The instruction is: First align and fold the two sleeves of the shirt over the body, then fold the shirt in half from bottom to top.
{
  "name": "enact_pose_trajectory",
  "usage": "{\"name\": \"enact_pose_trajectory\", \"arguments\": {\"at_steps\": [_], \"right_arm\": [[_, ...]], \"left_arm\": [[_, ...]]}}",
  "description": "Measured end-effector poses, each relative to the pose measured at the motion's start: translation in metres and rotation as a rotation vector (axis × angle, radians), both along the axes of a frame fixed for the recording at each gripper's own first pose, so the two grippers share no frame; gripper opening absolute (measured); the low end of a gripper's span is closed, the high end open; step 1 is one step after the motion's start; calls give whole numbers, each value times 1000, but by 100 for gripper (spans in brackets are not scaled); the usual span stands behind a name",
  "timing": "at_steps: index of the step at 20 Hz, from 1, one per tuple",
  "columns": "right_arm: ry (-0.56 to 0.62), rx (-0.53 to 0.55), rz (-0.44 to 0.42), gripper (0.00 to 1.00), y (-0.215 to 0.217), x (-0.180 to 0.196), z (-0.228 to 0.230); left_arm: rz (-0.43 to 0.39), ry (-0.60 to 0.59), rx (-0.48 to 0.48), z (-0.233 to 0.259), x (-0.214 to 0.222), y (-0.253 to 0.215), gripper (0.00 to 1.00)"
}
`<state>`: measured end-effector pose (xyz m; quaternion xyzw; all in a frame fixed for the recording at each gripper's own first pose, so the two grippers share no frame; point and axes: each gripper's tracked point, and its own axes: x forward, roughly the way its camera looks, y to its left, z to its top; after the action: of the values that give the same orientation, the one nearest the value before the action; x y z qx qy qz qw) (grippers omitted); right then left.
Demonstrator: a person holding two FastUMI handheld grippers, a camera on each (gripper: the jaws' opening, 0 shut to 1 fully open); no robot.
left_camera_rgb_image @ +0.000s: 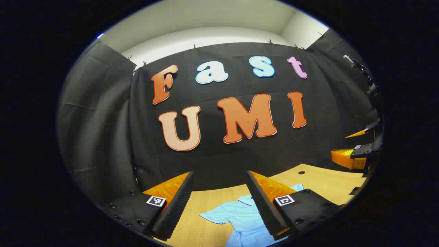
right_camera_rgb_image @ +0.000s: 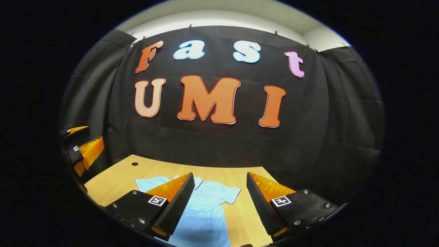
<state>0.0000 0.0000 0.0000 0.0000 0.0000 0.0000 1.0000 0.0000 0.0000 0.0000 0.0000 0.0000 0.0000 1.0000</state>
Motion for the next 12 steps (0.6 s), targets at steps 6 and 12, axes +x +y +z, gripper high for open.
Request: {"name": "enact_pose_trajectory", "arguments": {"at_steps": [6, 12], "right_arm": [[59, 1, 19, 95, -13, 2, -10], [57, 37, 10, 95, -56, 35, -22]], "left_arm": [[-29, 49, -65, -6, 7, -6, 99], [22, -7, -28, 13, 23, -12, 99]]}}
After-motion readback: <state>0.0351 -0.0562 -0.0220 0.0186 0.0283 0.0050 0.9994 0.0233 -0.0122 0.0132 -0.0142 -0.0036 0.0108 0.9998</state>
